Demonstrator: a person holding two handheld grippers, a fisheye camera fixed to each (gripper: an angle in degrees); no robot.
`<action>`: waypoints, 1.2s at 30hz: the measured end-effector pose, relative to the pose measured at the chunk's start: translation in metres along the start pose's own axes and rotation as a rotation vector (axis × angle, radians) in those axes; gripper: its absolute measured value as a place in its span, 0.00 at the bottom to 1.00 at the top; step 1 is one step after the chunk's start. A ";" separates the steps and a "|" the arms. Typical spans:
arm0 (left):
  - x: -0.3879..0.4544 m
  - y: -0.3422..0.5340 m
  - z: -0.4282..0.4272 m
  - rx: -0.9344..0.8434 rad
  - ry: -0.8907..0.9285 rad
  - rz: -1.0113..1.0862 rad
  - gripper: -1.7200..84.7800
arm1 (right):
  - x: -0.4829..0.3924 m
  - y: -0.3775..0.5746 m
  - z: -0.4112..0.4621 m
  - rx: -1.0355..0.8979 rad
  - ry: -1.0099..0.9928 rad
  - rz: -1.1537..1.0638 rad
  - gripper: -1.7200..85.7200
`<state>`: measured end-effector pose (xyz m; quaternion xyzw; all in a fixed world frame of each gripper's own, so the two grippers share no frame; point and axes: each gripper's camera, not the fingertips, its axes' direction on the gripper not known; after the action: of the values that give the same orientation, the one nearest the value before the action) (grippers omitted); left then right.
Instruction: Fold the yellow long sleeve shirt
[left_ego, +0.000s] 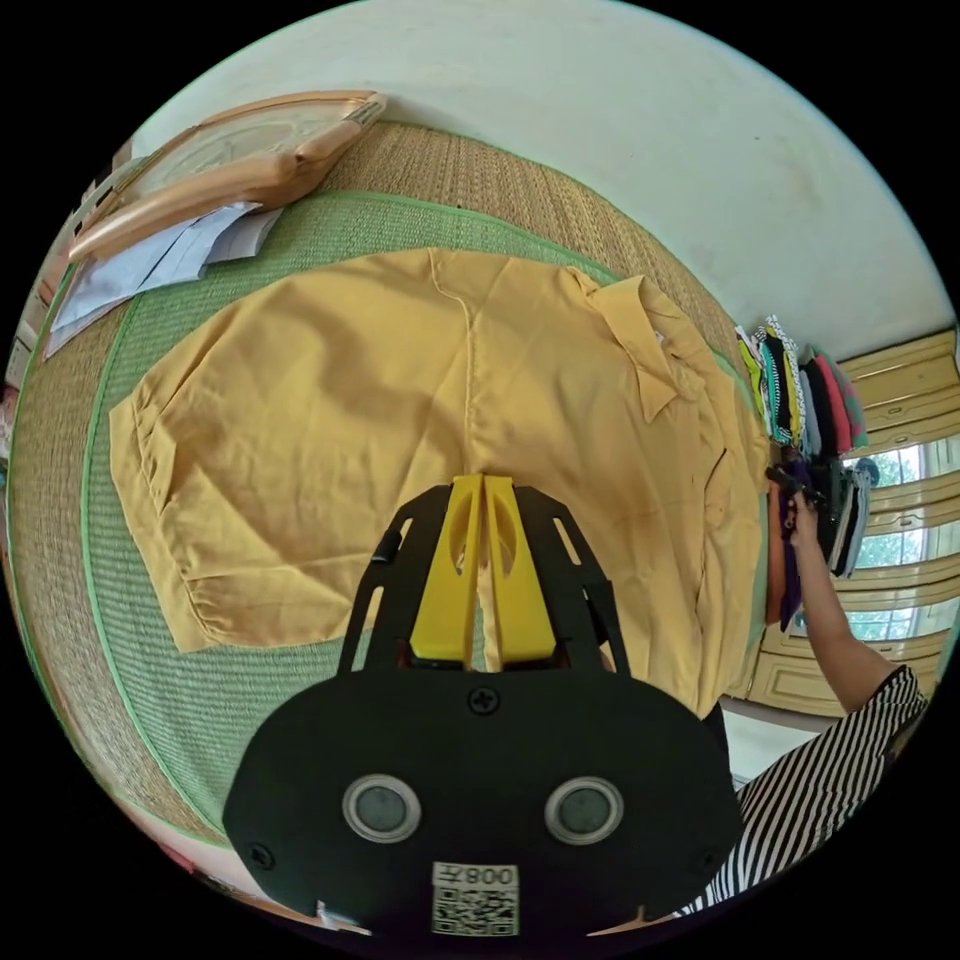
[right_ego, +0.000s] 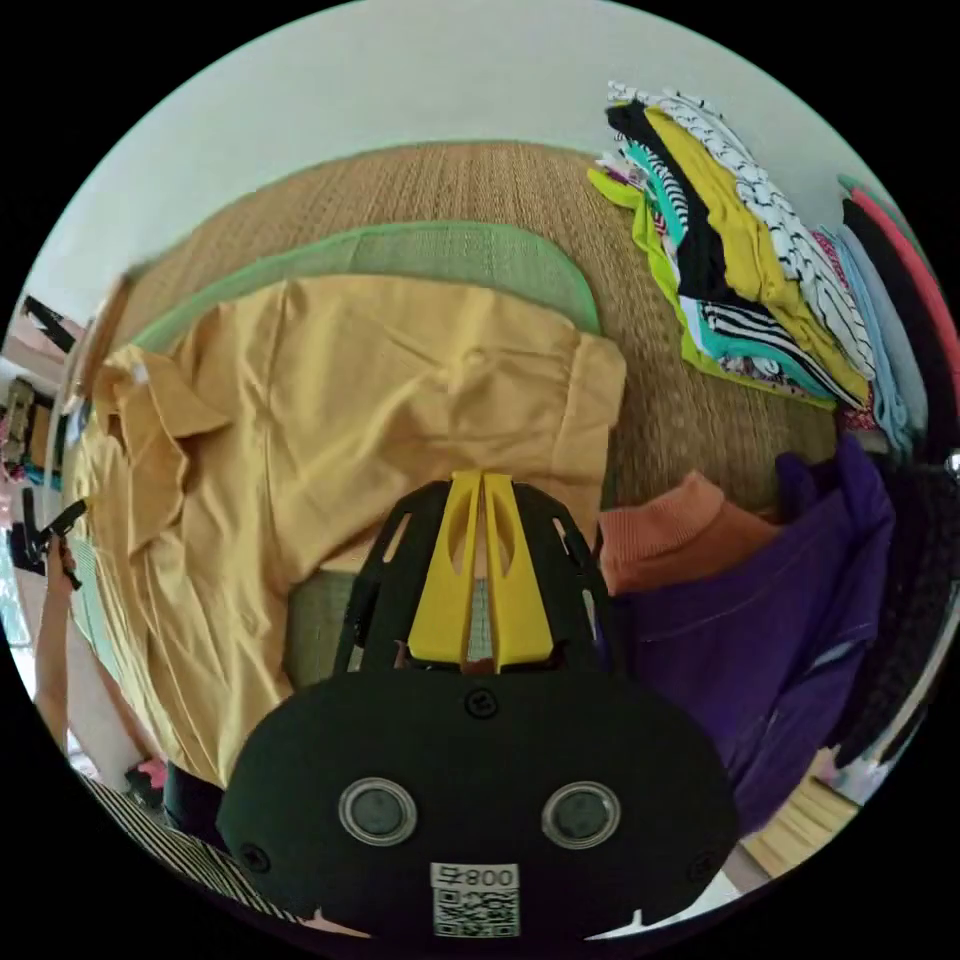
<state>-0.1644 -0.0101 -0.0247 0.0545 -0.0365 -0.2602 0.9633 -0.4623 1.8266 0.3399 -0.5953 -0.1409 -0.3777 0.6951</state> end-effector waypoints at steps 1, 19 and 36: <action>0.001 -0.001 -0.003 0.007 -0.017 -0.004 0.02 | 0.003 0.002 -0.005 0.031 -0.024 0.022 0.02; 0.102 -0.130 0.006 0.043 0.057 0.236 0.02 | -0.219 -0.121 0.033 0.121 -0.336 -0.322 0.02; 0.101 -0.153 -0.019 0.122 0.314 0.298 0.09 | -0.173 -0.086 0.012 0.209 -0.487 -0.322 0.10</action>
<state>-0.1516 -0.1909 -0.0584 0.1463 0.0908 -0.1007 0.9799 -0.6353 1.8994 0.2936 -0.5636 -0.4339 -0.3123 0.6297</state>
